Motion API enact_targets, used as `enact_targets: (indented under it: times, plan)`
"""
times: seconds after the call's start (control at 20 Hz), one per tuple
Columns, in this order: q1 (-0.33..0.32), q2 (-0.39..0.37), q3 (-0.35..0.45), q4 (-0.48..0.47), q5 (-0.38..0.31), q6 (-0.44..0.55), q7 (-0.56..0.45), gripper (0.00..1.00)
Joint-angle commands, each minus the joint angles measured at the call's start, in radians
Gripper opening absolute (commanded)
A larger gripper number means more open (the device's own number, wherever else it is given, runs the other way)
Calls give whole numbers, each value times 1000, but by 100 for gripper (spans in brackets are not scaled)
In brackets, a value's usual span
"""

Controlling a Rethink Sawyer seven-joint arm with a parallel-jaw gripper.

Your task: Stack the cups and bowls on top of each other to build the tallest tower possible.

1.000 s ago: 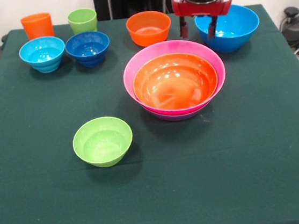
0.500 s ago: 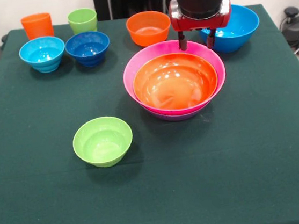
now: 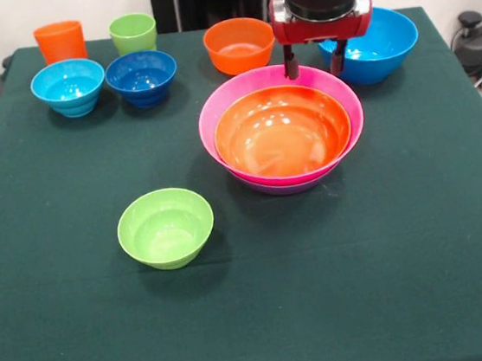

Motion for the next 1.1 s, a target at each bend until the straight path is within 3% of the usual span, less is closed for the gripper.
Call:
enact_targets:
  times: [0.05, 0.25, 0.4, 0.85, 1.1]
  plan:
    - [30, -73, -2, 56, -22, 36, -167, 100]
    - [46, -177, -12, 147, 10, 29, -86, 100]
    - [72, -258, -29, 237, 19, -33, 8, 100]
    - [148, -313, -136, 437, 94, -247, 289, 100]
    - [190, -360, -186, 533, 78, -386, 288, 100]
